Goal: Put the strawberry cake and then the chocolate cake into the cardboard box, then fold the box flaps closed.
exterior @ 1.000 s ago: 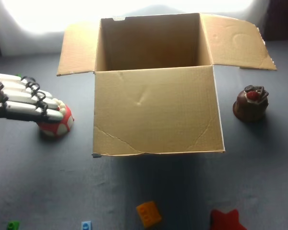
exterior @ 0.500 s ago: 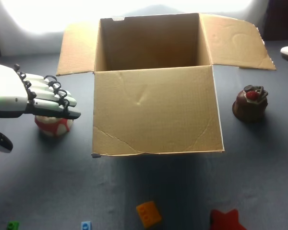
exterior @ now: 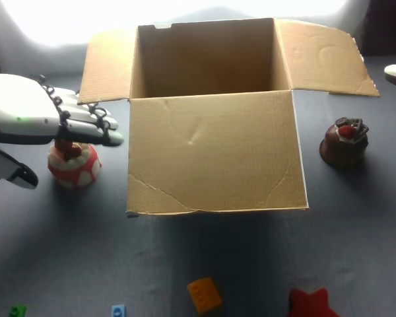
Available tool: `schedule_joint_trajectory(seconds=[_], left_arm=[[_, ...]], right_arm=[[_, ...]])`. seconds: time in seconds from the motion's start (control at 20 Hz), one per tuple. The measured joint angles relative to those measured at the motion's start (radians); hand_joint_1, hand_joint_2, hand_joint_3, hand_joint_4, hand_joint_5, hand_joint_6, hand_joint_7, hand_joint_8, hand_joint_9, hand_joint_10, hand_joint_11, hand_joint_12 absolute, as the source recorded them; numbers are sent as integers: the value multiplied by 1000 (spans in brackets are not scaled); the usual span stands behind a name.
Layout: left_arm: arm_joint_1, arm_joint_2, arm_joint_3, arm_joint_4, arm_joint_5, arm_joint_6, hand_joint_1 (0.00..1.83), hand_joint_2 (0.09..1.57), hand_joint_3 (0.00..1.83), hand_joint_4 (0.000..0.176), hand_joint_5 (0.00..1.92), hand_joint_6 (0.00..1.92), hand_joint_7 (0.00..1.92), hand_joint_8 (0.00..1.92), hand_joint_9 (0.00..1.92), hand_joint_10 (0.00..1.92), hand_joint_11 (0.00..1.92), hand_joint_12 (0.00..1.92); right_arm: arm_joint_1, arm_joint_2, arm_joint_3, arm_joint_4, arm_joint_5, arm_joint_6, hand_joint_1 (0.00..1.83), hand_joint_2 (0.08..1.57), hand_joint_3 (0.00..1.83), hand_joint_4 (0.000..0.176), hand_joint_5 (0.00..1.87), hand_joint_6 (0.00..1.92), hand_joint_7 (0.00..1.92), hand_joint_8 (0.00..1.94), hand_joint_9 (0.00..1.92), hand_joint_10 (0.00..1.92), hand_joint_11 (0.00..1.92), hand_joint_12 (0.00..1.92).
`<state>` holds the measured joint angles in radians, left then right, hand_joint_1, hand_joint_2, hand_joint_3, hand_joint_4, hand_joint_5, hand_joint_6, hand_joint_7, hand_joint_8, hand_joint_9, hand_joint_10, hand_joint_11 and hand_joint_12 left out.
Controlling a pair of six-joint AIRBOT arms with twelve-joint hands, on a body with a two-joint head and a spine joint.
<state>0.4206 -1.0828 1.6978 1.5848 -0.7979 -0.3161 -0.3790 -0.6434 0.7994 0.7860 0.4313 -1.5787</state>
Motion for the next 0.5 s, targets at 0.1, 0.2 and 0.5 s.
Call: schedule_joint_trajectory(seconds=[0.1, 0.2, 0.5], left_arm=[[1, -21, 25, 3, -4, 0, 1225, 1012, 0, 25, 107, 4, 46, 1, 37, 1, 0, 351], [5, -34, 45, 2, -1, 1, 1215, 1015, 1, 23, 84, 0, 41, 0, 29, 0, 0, 305], [11, -88, 104, 8, 0, 1, 1213, 1019, 3, 25, 66, 0, 47, 0, 66, 2, 0, 395]], right_arm=[[0, 0, 0, 0, 0, -1, 1273, 1094, 12, 55, 0, 0, 0, 0, 0, 0, 0, 0], [0, 0, 0, 0, 0, -1, 1296, 1090, 11, 70, 0, 0, 0, 0, 0, 0, 0, 0], [0, 0, -1, -1, 1, -2, 1282, 1110, 22, 73, 0, 0, 0, 0, 0, 0, 0, 0]])
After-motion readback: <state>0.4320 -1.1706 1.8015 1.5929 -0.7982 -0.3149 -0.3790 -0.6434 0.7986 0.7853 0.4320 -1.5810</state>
